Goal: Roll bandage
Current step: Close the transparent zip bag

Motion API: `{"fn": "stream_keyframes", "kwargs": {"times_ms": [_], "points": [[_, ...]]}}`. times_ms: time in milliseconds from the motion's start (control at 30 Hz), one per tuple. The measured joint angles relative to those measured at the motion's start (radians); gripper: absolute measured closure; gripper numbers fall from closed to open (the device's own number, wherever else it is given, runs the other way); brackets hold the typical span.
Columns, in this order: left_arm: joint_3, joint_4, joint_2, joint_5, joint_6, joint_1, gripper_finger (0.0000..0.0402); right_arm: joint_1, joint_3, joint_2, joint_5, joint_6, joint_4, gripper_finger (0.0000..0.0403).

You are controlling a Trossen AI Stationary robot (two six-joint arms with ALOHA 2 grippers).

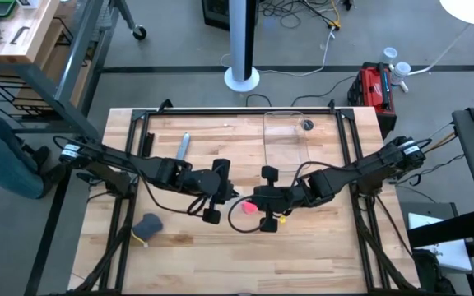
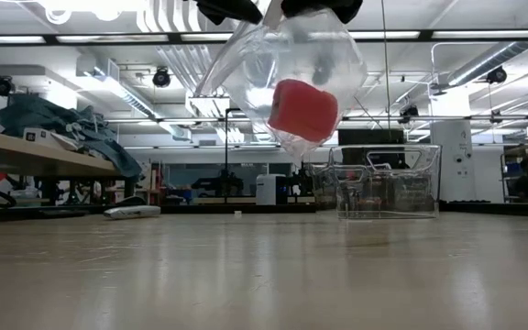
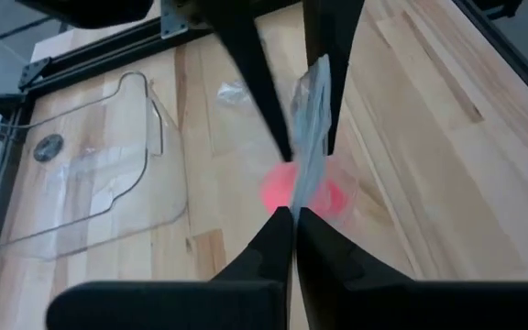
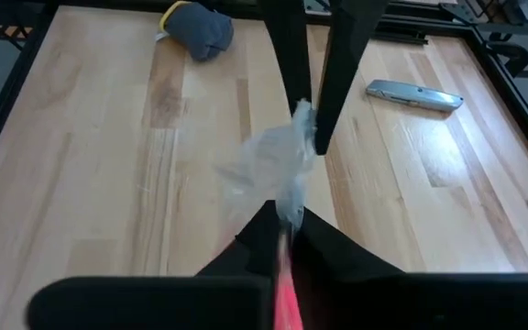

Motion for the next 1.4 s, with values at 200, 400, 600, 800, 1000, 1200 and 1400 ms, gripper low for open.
{"fn": "stream_keyframes", "kwargs": {"times_ms": [200,400,600,800,1000,1200,1400], "points": [[0.000,0.001,0.000,0.000,0.011,-0.010,0.0400,0.000,0.000,0.000,0.000,0.001,0.021,0.0279],[0.000,0.019,0.000,0.000,0.012,-0.010,0.0401,0.000,0.001,0.000,0.000,0.002,0.024,0.0214],[0.000,0.027,0.000,0.007,0.013,-0.011,0.0401,0.000,0.001,0.000,0.000,0.012,0.028,0.0201],[0.000,0.079,0.000,0.054,0.042,-0.015,0.0401,0.000,0.000,0.000,0.000,0.012,0.048,0.0267],[0.000,0.070,-0.002,0.051,0.038,-0.015,0.0401,0.000,-0.001,0.000,-0.002,0.012,0.043,0.0391],[0.000,0.079,-0.004,-0.001,-0.022,-0.015,0.0371,0.000,-0.001,0.001,-0.015,0.020,0.043,0.0401],[0.000,0.113,-0.005,0.083,-0.029,-0.016,0.0309,0.000,-0.001,0.002,-0.015,0.028,0.043,0.0402]]}}
